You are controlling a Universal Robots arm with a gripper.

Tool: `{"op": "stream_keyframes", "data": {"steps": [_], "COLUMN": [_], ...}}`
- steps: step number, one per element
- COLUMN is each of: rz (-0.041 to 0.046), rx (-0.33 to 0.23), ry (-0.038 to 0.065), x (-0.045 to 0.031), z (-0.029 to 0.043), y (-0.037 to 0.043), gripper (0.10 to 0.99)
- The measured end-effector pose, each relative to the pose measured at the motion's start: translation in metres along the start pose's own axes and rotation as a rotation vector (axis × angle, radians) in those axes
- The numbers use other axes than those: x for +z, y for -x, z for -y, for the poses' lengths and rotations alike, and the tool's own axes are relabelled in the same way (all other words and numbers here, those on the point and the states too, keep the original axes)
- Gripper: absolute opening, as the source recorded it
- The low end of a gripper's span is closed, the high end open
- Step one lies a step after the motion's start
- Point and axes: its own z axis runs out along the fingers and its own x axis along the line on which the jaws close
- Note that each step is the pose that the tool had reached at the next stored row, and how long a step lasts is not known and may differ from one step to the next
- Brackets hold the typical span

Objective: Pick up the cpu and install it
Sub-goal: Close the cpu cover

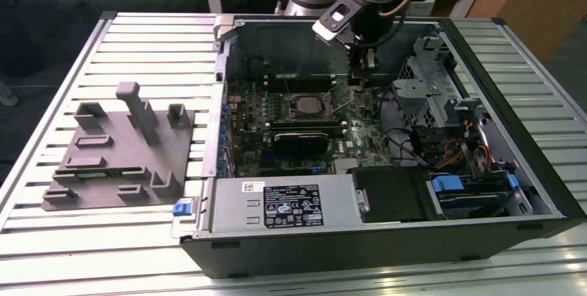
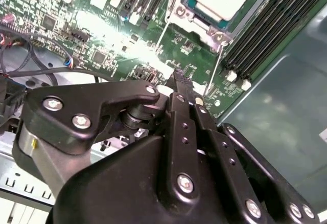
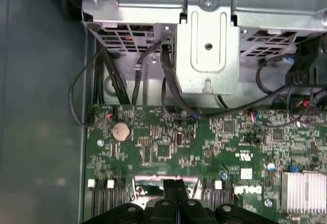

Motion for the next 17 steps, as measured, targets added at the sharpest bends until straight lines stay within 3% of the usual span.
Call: {"op": "stream_keyframes", "data": {"steps": [10,17], "rz": [-0.0001,0.0000], "rx": [0.000,0.000], "ry": [0.000,0.000], "x": [0.0090,0.0163], "z": [-0.0171,-0.0215], "y": [-0.0071,-0.0098], "gripper": [0.106,0.106]}}
